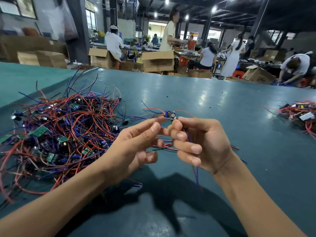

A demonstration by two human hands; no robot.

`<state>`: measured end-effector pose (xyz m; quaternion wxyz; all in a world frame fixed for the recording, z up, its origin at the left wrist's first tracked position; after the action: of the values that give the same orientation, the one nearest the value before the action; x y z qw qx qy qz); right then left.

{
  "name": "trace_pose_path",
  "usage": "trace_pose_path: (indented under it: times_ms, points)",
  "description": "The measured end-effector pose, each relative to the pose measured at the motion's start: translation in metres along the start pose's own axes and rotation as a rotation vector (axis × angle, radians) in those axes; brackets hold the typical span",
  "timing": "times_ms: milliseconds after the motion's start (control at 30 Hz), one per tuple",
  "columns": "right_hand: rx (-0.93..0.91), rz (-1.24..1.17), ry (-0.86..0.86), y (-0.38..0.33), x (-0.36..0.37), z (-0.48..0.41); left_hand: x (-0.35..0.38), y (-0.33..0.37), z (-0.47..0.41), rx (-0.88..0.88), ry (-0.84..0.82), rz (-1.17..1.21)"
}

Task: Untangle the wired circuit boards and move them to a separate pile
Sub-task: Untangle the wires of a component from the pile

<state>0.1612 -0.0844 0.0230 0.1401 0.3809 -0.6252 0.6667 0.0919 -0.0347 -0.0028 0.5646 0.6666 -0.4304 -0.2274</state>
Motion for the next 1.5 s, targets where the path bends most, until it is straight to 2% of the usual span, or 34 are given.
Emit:
trace_pose_path:
  times_ms: [100,267,367,533,867,967,1167,1333,1500]
  points:
    - [0.078,0.076,0.08,0.007,-0.012,0.0,-0.011,0.006,-0.003,0.032,0.095,0.041]
    - [0.252,0.152,0.14,0.034,-0.02,-0.005,-0.017,0.02,0.002,0.103,0.157,-0.128]
    - [0.226,0.185,0.181,0.033,-0.024,-0.009,-0.027,0.023,0.002,0.125,0.241,-0.178]
    - [0.133,0.224,0.222,0.032,-0.025,-0.014,-0.041,0.012,0.001,0.028,0.355,-0.153]
    - [0.103,0.207,0.244,0.035,-0.03,-0.014,-0.044,0.006,0.002,-0.026,0.38,-0.163]
    - [0.04,0.232,0.288,0.031,-0.032,-0.016,-0.042,0.007,0.001,-0.024,0.356,-0.16]
    - [-0.257,0.275,0.375,0.011,-0.039,-0.018,-0.038,0.002,-0.002,-0.058,0.285,-0.108]
    - [-0.474,0.453,0.461,-0.007,-0.04,-0.009,-0.037,0.001,-0.002,-0.085,0.295,-0.022]
    - [-0.444,0.492,0.444,-0.004,-0.035,-0.009,-0.041,0.002,-0.003,-0.047,0.315,0.0]
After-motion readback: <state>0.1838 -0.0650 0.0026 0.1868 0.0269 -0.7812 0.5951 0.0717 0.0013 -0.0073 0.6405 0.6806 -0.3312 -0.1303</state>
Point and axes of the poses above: each hand's wrist, its own z-axis away from the middle knuckle, its own x-axis out of the palm, y = z × x, the point moved 9 cm from there along -z, towards the middle knuckle, and after that the axes turned 8 degrees about -z, right-handed, at the moved point
